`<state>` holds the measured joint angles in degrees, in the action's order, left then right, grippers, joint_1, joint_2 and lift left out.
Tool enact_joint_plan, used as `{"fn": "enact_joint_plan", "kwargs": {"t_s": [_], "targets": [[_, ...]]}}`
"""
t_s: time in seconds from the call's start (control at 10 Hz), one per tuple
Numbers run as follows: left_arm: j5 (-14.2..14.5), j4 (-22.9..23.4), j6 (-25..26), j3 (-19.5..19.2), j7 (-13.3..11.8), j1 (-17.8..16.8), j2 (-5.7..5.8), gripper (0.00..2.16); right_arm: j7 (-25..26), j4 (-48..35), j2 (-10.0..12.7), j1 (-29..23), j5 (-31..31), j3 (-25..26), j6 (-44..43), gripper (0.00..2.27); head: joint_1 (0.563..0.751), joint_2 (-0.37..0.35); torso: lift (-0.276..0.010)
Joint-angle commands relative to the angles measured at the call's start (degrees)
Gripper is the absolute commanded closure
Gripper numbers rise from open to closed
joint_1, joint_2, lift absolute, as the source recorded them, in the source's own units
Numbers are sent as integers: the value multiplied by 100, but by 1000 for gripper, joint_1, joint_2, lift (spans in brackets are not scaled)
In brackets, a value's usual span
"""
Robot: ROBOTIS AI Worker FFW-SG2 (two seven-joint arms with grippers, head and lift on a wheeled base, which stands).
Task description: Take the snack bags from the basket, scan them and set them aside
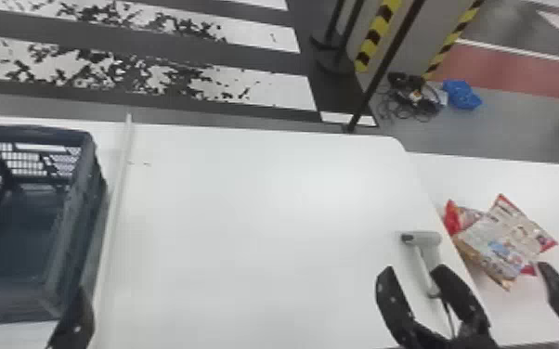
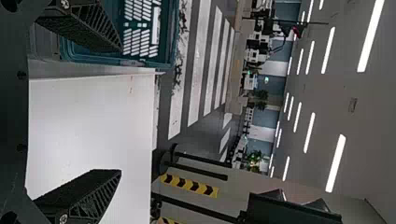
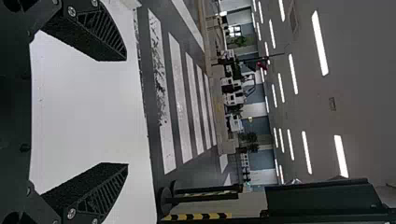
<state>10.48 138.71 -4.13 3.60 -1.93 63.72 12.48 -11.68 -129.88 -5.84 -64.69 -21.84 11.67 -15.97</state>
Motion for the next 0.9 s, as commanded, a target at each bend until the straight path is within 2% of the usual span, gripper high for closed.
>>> {"fn": "enact_joint_plan", "kwargs": {"t_s": [0.0, 0.8], "targets": [[7, 25, 5, 0, -9, 0, 0, 70, -10, 6, -5, 0, -13, 2, -42, 127, 695, -265, -75], [7, 7, -13, 0, -26, 0, 0, 70, -45, -2, -22, -62, -40, 2, -183, 127, 695, -269, -75]]}}
